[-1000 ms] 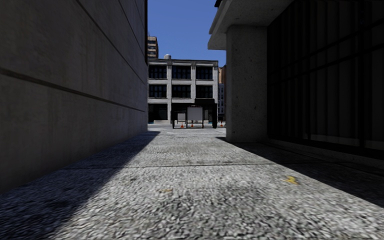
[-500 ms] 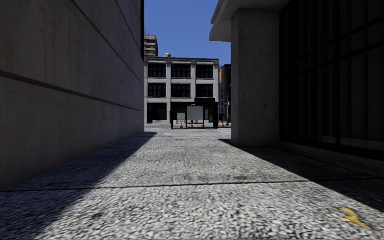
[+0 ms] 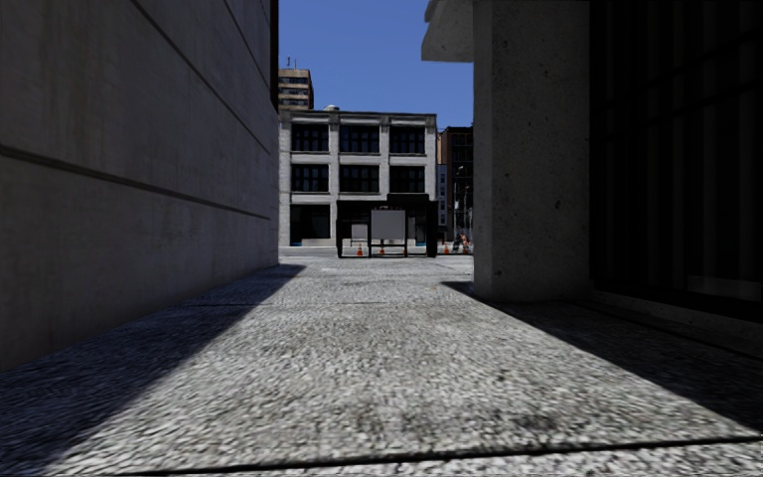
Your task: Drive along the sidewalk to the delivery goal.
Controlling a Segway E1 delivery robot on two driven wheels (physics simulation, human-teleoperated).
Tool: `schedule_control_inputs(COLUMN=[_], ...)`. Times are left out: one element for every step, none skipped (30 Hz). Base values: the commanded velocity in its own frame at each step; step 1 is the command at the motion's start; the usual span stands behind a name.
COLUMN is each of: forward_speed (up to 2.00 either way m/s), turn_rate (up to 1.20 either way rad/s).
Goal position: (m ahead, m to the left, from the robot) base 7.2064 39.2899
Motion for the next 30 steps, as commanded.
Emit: schedule_control_inputs(forward_speed=[1.94, 1.94, 1.94, 1.94, 1.94, 1.94, 1.94, 1.94, 1.95, 1.96, 1.96, 1.96, 1.97, 1.97, 1.98, 1.98, 1.98, 2.00, 2.00, 2.00, 2.00, 2.00, 2.00, 2.00, 2.00, 2.00, 2.00, 2.00, 2.00, 2.00], turn_rate=[0.00, 0.00, 0.00, 0.00, 0.00, 0.00, 0.00, 0.00, 0.00, 0.00, 0.00, 0.00, 0.00, 0.00, 0.00, 0.00, 0.00, 0.00, 0.00, 0.00, 0.00, 0.00, 0.00, 0.00, 0.00, 0.00, 0.00, 0.00, 0.00, 0.00])
